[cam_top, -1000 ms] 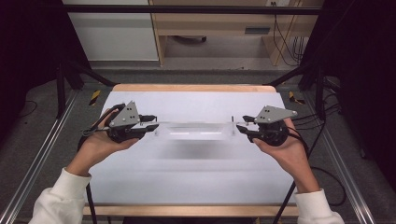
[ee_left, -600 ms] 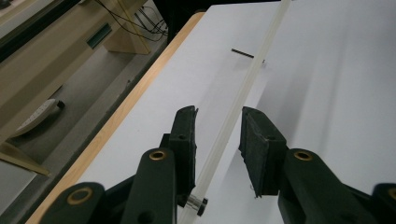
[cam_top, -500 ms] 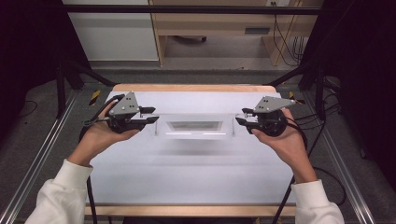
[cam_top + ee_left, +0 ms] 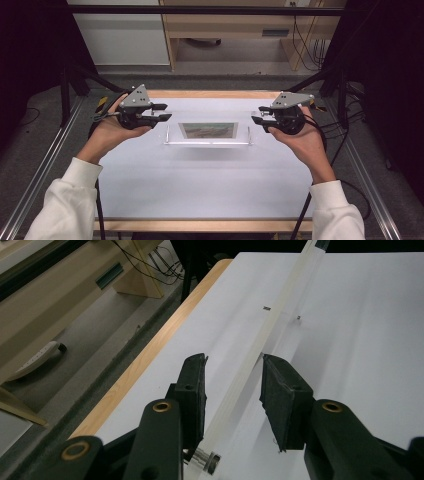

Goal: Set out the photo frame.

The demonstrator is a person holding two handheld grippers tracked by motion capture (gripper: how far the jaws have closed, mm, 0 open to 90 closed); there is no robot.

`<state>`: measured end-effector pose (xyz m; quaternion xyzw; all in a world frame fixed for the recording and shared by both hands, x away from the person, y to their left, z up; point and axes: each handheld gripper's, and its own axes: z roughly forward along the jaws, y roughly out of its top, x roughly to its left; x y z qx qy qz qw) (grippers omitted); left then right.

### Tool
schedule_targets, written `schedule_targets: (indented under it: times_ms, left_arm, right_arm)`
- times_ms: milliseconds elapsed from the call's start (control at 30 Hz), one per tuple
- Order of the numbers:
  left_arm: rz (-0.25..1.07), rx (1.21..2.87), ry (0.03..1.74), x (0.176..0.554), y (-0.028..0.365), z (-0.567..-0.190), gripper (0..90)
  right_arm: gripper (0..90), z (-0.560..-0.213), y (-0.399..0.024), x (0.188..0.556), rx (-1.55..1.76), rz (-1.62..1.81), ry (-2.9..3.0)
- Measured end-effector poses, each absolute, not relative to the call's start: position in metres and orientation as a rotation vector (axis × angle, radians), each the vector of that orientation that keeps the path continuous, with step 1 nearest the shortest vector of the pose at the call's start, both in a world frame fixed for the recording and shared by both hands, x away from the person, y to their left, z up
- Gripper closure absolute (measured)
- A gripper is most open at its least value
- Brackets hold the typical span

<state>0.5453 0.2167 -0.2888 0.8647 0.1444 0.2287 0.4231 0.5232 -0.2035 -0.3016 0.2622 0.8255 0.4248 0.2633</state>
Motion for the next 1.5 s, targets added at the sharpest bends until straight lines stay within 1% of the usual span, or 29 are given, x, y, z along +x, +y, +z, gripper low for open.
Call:
schedule_targets:
  times_ms: [933, 1133, 1267, 1500]
  left_arm:
    - [0.505, 2.146, 0.422, 0.588, 0.216, -0.283, 59.6]
    - [0.511, 2.142, 0.431, 0.594, 0.215, -0.283, 58.6]
    - [0.507, 2.133, 0.432, 0.599, 0.215, -0.283, 57.6]
    - [0.512, 2.124, 0.435, 0.604, 0.215, -0.284, 55.7]
  right_arm:
    - [55.8, -0.297, -0.205, 0.561, 0.761, 1.197, 2.205]
    - [56.1, -0.296, -0.205, 0.567, 0.764, 1.191, 2.210]
    - [57.8, -0.295, -0.207, 0.570, 0.768, 1.216, 2.219]
    - [58.5, -0.295, -0.206, 0.569, 0.775, 1.212, 2.215]
